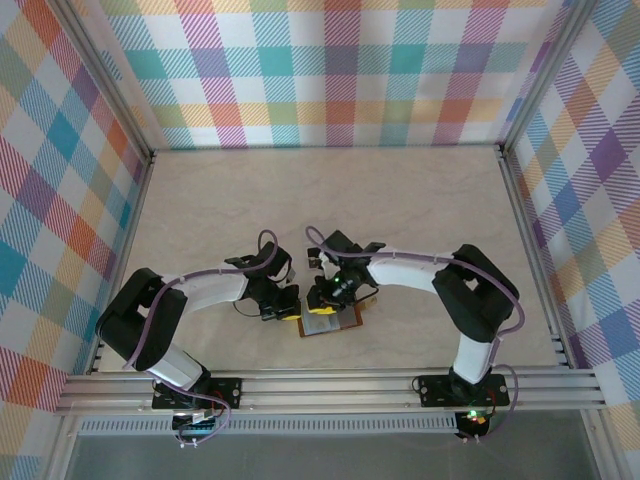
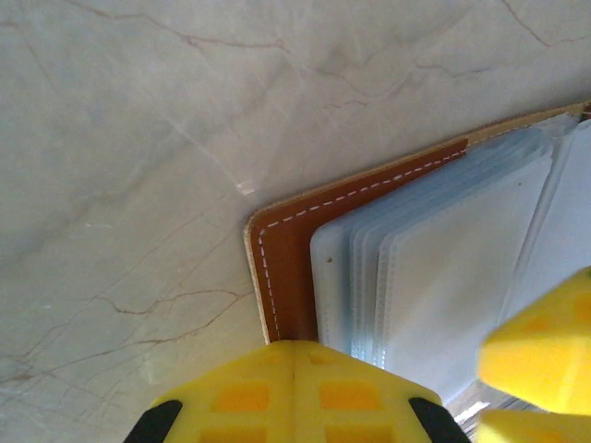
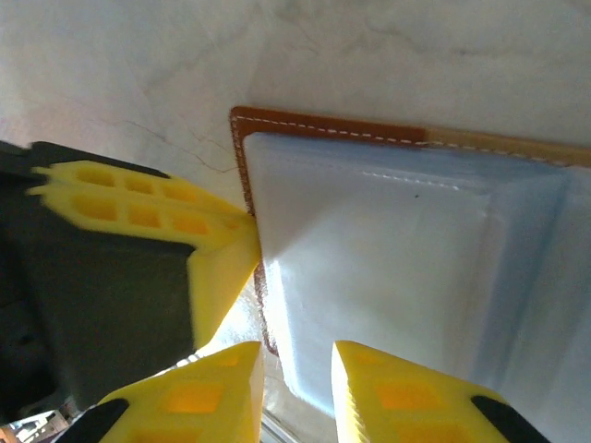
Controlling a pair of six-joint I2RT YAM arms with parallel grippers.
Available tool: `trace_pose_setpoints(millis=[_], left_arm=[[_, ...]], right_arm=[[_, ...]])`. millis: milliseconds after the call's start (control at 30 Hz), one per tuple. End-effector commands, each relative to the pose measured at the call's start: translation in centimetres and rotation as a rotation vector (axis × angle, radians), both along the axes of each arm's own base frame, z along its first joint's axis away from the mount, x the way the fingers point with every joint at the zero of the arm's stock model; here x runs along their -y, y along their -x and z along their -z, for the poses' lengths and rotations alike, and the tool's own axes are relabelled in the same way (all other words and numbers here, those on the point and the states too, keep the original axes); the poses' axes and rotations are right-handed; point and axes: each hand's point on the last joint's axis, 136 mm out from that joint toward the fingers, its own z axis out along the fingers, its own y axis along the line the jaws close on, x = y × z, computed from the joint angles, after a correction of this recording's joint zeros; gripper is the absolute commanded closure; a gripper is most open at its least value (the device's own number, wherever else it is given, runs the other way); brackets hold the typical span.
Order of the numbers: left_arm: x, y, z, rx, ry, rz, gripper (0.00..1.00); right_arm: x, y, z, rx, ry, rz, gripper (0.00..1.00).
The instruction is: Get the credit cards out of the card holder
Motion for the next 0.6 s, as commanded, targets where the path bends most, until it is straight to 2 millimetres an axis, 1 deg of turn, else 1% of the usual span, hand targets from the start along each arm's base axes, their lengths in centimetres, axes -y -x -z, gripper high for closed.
trace_pose_setpoints(millis=[0, 133, 200, 267, 333, 400, 567], left_arm=[[-1.6, 1.7, 2.3, -0.056, -0.091, 0.02, 1.0], [-1.7, 1.8, 2.3, -0.061, -0.093, 0.022, 1.0], [-1.8, 1.9, 2.3, -0.059, -0.099, 0.023, 1.0], [-1.9, 1.9, 2.2, -0.056, -0.101, 0.021, 1.0], [-2.0, 2.0, 2.3, -0.056, -0.11, 0.023, 1.0], [-2.2, 2.0, 2.3, -0.058, -0.117, 0.022, 1.0], [-2.1, 2.0, 2.6, -0.06, -0.116, 0.025, 1.0]], right_arm=[[-0.4, 0.8, 1.2, -0.042, 0.004, 0.014, 0.74], [-0.3, 1.2, 1.9, -0.054, 0.016, 0.019, 0.75], [0.4, 1.3, 2.5, -0.055, 0.061, 0.03, 0.76], [1.6, 1.3, 3.0, -0.036, 0.134, 0.035, 0.76], [2.9, 1.2, 3.4, -0.015, 0.214, 0.039, 0.74], [3.7, 1.0, 3.5, 0.008, 0.269, 0.038, 0.71], [4.3, 0.8, 3.0, 0.056, 0.364, 0.019, 0.63]])
